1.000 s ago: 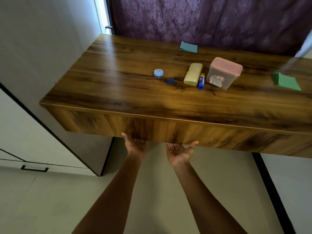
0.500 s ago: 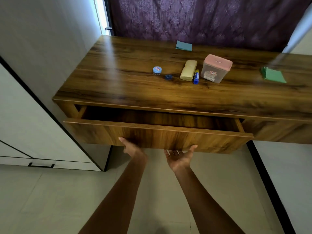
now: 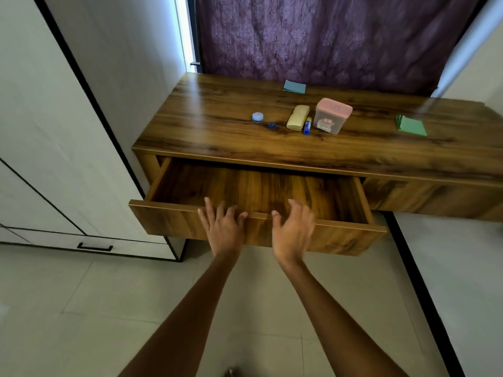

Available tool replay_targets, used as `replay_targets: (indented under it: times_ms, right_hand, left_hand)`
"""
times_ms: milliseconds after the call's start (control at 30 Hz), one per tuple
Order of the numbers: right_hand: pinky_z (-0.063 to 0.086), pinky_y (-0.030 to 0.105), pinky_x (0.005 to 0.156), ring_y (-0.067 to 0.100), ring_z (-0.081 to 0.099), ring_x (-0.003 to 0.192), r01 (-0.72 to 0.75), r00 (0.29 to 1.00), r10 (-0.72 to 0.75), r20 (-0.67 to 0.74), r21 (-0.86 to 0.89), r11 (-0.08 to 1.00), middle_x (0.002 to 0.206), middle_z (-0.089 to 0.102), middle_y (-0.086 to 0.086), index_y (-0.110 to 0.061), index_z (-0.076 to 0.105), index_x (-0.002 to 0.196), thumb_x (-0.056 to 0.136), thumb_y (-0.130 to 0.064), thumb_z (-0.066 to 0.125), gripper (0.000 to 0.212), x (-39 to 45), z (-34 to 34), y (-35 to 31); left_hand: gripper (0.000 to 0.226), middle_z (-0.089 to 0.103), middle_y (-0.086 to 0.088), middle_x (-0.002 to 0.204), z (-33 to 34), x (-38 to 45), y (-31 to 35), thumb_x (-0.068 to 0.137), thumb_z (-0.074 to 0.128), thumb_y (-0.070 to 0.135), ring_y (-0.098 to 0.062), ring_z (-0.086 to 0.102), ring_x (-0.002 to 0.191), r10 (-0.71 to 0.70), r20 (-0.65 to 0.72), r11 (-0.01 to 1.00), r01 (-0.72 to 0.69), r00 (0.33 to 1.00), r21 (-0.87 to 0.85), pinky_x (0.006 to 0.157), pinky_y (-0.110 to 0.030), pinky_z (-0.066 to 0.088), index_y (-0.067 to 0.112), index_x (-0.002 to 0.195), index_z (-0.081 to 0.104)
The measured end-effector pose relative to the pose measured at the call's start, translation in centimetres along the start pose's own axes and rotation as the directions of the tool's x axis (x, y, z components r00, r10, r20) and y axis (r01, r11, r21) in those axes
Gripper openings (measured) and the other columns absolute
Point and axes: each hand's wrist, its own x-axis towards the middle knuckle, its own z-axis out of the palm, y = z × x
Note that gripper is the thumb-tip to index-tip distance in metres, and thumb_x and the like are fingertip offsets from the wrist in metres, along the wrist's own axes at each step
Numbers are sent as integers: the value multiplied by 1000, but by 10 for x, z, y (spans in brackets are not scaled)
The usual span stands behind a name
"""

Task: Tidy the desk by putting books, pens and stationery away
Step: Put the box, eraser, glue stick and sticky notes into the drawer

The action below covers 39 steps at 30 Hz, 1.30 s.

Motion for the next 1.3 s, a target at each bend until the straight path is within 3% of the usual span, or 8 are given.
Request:
replay_targets:
  times_ms: [100,167,300,367,667,933,1100,1300]
  right_hand:
    - [22,40,117,23,36,136,222,889,-114,443,-200,954,142,47,4,-18,44,139,95,-41,48,50,9,-8,8]
    - [22,39,115,23,40,131,361,800,-161,578,-250,899,138,51,2,-21,46,138,98,-40,42,45,7,-14,15]
    - [45,37,95,24,57,112,296,766,-134,628,-160,942,121,64,4,-20,60,124,96,-33,49,33,5,-32,9]
    - [48,35,89,24,60,108,260,723,-101,683,-134,956,115,66,4,-18,63,120,94,-30,53,30,5,-40,5]
    - [49,41,90,26,59,108,319,572,-67,818,-146,936,112,65,7,-14,68,113,87,-30,64,30,0,-56,-1]
    - [45,33,77,21,60,93,166,545,-64,836,-33,986,96,66,5,-12,71,104,88,-31,63,25,2,-58,4]
    - [43,38,103,25,49,127,35,705,-67,706,60,998,136,54,7,-13,52,133,94,-30,54,43,25,-57,9]
    - [37,40,109,24,38,136,27,791,-44,610,38,999,147,42,6,-15,40,142,91,-34,59,58,91,-43,12]
  left_hand:
    - [54,53,-6,136,-15,-4,4,91,39,59,-29,30,139,103,177,982,-128,979,141,120,-48,7,22,124,58]
    - [54,57,-5,129,-25,-7,7,88,43,62,-28,41,131,108,230,971,-152,967,183,119,-47,16,23,119,61]
    - [50,66,-3,89,-43,-3,16,84,46,67,-21,62,92,21,326,981,-82,945,174,93,-39,45,18,81,60]
    - [50,64,-2,83,-45,-4,18,83,49,66,-18,61,80,-10,392,982,-64,920,175,80,-34,50,17,79,59]
    - [51,66,1,86,-40,-19,15,83,48,67,-16,62,82,42,538,971,-161,842,175,74,-32,50,21,96,68]
    - [48,64,1,89,-40,-19,18,83,53,63,-16,60,81,-10,550,990,-71,835,126,75,-31,50,19,98,65]
    - [34,65,1,89,-35,-3,35,90,51,51,-14,62,81,-12,433,998,36,901,-48,71,-30,52,21,97,64]
    - [31,57,-5,125,-26,50,79,100,40,29,-23,48,120,122,263,966,-53,957,-253,92,-33,43,16,122,57]
